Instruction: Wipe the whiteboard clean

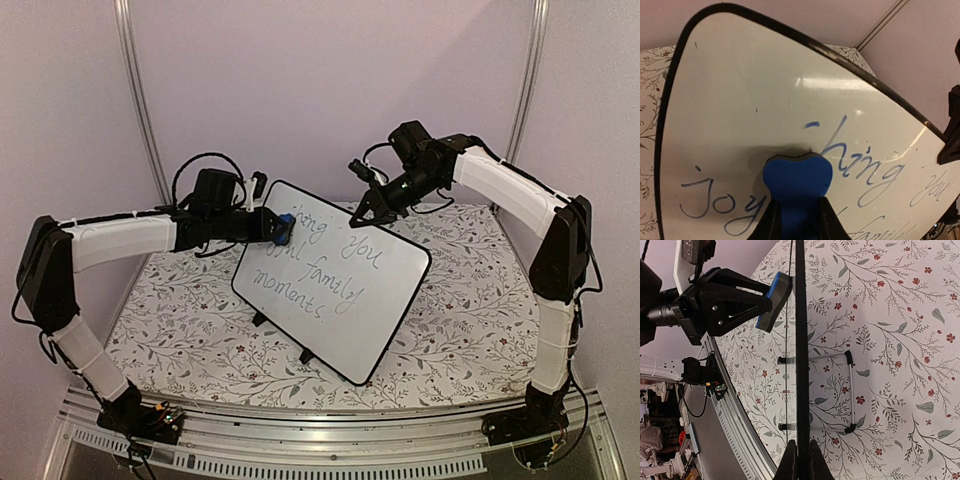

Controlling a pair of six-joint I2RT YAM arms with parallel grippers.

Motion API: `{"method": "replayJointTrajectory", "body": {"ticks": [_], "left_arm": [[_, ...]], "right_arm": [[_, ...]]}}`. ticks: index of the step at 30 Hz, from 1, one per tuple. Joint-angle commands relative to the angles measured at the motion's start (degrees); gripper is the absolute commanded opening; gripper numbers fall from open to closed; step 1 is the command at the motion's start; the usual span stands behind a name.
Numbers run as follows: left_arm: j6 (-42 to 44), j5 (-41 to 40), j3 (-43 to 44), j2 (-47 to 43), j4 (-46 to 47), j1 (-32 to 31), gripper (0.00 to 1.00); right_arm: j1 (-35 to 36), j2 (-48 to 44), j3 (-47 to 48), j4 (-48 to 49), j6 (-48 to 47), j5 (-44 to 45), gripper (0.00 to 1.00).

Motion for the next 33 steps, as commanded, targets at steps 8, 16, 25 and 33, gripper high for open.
{"method": "replayJointTrajectory", "body": {"ticks": [8,16,25,33], "left_arm": [[2.5,-1.4,9.8,6.4,-2.0,-0.2,0.00],[-1.5,0.6,-3.2,0.6,5.4,-0.5,0.00],[-0.9,0.7,-3.6,-0.9,5.6,-0.6,0.00],[1.0,1.5,6.3,4.9,3.6,-0.6,0.00]], "right_arm": [[1.4,-3.1,-0.4,0.8,-3.5,0.6,0.00],[1.5,-3.5,-1.7,1.1,-3.7,1.4,0.00],[1.6,-3.4,-1.6,1.0,-3.5,1.2,0.00],[1.8,-3.2,-1.5,0.8,-3.3,1.6,0.00]]}}
